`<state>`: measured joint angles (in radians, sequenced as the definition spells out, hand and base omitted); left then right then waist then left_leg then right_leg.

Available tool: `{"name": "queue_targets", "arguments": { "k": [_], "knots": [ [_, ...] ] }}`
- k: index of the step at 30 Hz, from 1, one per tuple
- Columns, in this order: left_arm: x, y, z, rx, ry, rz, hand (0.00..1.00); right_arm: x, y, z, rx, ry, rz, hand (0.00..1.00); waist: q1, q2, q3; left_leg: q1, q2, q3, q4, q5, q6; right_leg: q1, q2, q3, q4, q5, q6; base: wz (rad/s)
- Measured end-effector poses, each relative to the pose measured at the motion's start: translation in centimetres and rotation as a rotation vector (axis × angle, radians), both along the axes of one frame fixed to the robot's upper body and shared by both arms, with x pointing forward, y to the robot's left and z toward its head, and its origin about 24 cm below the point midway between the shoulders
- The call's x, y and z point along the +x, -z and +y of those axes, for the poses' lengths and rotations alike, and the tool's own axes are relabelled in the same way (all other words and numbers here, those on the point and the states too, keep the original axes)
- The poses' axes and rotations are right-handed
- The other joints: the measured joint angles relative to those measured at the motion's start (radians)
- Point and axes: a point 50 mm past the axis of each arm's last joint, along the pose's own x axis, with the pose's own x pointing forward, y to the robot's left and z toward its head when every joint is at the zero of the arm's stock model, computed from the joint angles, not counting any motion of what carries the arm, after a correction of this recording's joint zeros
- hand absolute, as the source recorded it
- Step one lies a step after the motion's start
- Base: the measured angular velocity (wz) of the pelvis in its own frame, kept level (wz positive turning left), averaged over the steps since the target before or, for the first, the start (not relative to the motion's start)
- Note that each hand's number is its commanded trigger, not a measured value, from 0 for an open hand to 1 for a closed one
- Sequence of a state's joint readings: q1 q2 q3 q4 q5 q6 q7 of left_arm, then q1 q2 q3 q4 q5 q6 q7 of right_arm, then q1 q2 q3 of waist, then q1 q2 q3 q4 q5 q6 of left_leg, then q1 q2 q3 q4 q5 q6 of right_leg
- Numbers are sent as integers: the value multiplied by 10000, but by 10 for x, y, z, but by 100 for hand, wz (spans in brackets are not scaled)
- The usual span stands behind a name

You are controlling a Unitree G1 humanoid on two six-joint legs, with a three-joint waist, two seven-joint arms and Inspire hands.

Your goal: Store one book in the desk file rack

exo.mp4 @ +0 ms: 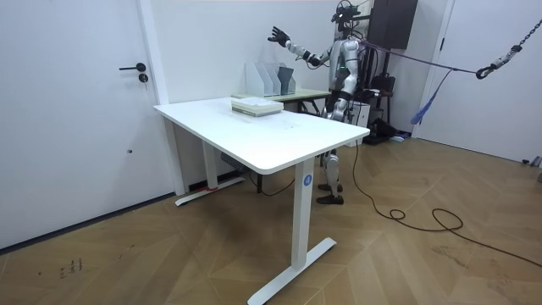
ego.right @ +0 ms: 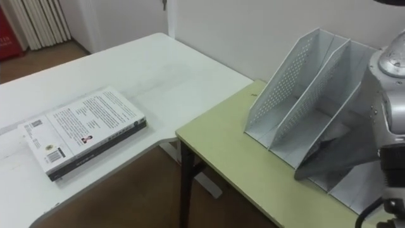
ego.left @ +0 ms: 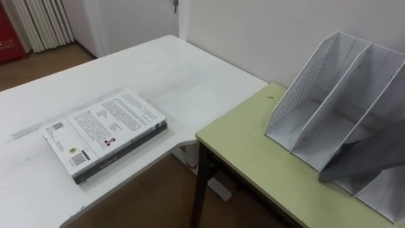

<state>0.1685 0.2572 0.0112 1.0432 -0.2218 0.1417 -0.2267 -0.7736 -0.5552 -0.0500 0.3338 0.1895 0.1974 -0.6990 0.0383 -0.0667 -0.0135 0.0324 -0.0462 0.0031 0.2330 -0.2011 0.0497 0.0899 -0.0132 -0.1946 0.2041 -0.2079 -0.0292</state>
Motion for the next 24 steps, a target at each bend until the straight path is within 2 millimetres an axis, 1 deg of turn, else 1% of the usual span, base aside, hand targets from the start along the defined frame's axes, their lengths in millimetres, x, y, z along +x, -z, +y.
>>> {"name": "queue_targets", "arguments": {
  "k": [3, 6, 8, 10, 11, 12, 14, 15, 16, 17, 18, 20, 21, 22, 23, 24],
  "knots": [
    [-1, 0, 0, 7, -8, -20, 0, 1, -1, 4, -136, -308, 46, 0, 33, 7, 15, 61, 21, 27, -63, 0, 0, 8, 5, 45, 2, 0, -1, -7],
    [-2, 1, 0, 20, -23, -38, 0, -3, -11, 15, -421, -869, -454, 0, 28, 13, 26, 46, 22, 85, -169, 20, -13, 6, 14, 61, 1, 17, -22, -6],
    [-3, 1, -1, -18, -4, -2, 0, -8, -20, 34, -920, -1728, -944, 0, 34, 19, 36, 125, 43, 175, -225, 31, -29, 20, 47, 188, -1, 20, -28, -12],
    [-2, 1, -1, -22, 58, -89, 0, -13, -22, 47, -1257, -2511, -1147, 0, 127, 17, 42, 188, 55, 203, -230, 31, -31, 49, 68, 296, -20, 23, -32, -15],
    [-1, 1, -2, -36, 106, -158, 0, -18, -21, 54, -1483, -3043, -1245, 0, 169, 27, 69, 224, 53, 203, -244, 30, -30, 74, 61, 298, -28, 23, -32, -8],
    [-1, 1, -2, -48, 110, -165, 0, -19, -20, 57, -1596, -3306, -1249, 0, 192, 27, 69, 228, 47, 204, -256, 31, -30, 70, 55, 297, -31, 23, -32, 0],
    [2, 1, -4, -66, 110, -288, 0, -28, -12, 74, -2074, -4568, -1095, 0, 244, 41, 80, 205, 35, 208, -287, 30, -29, 20, 39, 301, -48, 23, -31, 0],
    [3, 1, -3, -68, 107, -304, 0, -31, -9, 78, -2236, -4923, -976, 0, 249, 40, 81, 198, 40, 210, -293, 30, -28, -34, 37, 301, -44, 23, -30, 0],
    [3, 1, -4, -75, 106, -315, 0, -35, -3, 88, -2563, -5767, -678, 0, 248, 42, 82, 164, 83, 211, -299, 30, -28, -41, 35, 301, -28, 23, -30, -4],
    [7, 1, -4, -92, 143, -375, 0, -37, 4, 98, -2810, -6662, -346, 0, 288, 56, 102, 140, 109, 229, -300, 29, -27, -61, 36, 302, -12, 30, -24, -7],
    [6, 1, -4, -104, 131, -354, 0, -37, 7, 103, -2913, -7119, -139, 0, 310, 56, 108, 134, 118, 237, -313, 29, -28, -86, 39, 322, -8, 36, -28, -13],
    [7, 1, -4, -183, 93, -373, 0, -41, 17, 120, -3205, -8948, 609, 0, 463, 40, 97, 121, 154, 347, -429, 38, -34, -191, 78, 490, 24, 47, -47, -19],
    [6, 1, -4, -216, 92, -380, 0, -41, 19, 125, -3272, -9406, 748, 0, 481, 35, 100, 126, 165, 378, -464, 39, -35, -199, 94, 538, 21, 53, -57, -14],
    [5, 1, -2, -238, 79, -362, 0, -42, 23, 134, -3388, -10330, 1088, 0, 483, 18, 99, 125, 180, 390, -457, 43, -43, -158, 121, 569, -1, 65, -65, 0],
    [4, 0, -1, -248, 137, -332, 0, -43, 30, 141, -3616, -11136, 1514, 0, 478, -26, 73, 130, 179, 374, -448, 44, -48, -134, 127, 544, -9, 67, -66, 0],
    [5, 0, 0, -274, 164, -353, 0, -44, 33, 145, -3743, -11544, 1718, 0, 473, -40, 64, 129, 182, 359, -443, 44, -49, -129, 129, 539, -14, 67, -66, 8]
  ]
}}
